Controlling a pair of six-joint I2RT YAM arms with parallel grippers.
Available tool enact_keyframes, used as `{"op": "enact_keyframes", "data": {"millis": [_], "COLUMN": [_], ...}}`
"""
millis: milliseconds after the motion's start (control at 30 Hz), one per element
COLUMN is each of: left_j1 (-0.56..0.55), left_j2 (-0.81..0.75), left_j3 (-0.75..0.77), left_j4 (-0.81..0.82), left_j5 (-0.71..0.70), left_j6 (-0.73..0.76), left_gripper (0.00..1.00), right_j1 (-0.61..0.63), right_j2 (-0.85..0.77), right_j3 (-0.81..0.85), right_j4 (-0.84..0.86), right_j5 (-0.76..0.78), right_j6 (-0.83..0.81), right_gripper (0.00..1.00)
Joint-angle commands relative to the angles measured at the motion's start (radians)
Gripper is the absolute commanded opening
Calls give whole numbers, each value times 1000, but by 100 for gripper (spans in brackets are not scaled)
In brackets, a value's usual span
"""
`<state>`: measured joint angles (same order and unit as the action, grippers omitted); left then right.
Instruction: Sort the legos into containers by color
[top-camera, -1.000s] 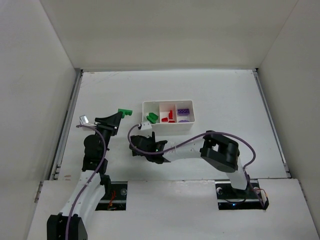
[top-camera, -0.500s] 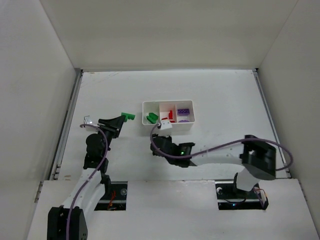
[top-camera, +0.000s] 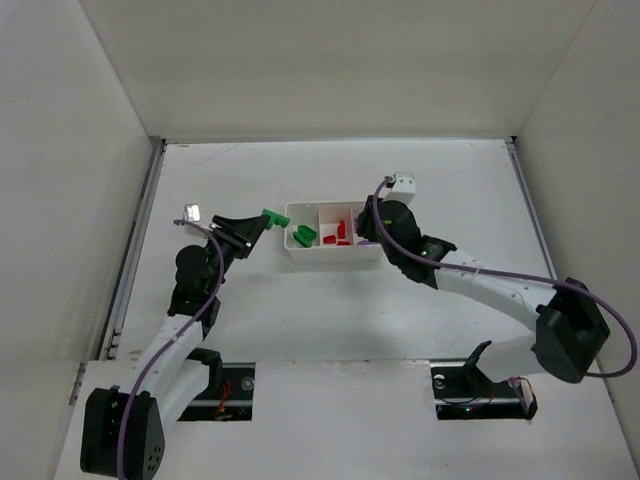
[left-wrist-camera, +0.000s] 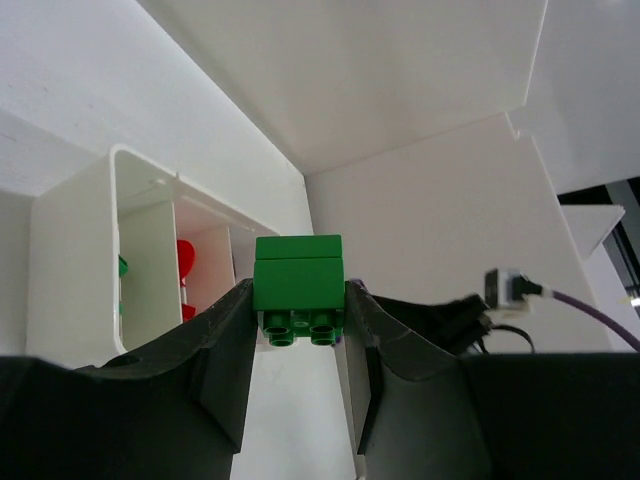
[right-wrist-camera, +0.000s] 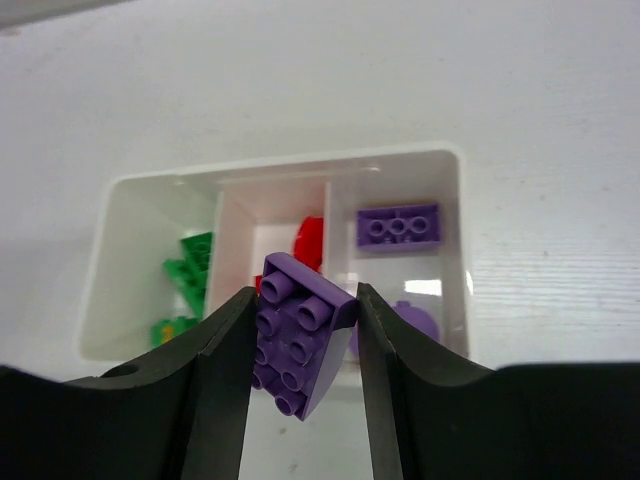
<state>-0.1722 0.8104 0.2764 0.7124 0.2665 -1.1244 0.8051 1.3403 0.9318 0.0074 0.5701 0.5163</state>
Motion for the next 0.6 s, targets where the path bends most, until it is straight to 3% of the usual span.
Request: {"op": "enact_keyframes", "data": {"millis": [0,367,567], "left_j1": [-22,-63,-100], "left_j2": [45,128,156], "left_j3": [66,90,83], "left_j4": [78,189,248], "left_j5": [80,200,201], "left_j6": [40,26,2], "left_gripper": [18,18,19], "right_j1": [-42,-114,-120], "right_j2": [75,178,169], "right_j3": [5,35,45], "right_j4": [63,144,154], "right_j5": [-41,-45,-61], "right_j6": [-78,-104,-111], "right_gripper": [32,37,69]}}
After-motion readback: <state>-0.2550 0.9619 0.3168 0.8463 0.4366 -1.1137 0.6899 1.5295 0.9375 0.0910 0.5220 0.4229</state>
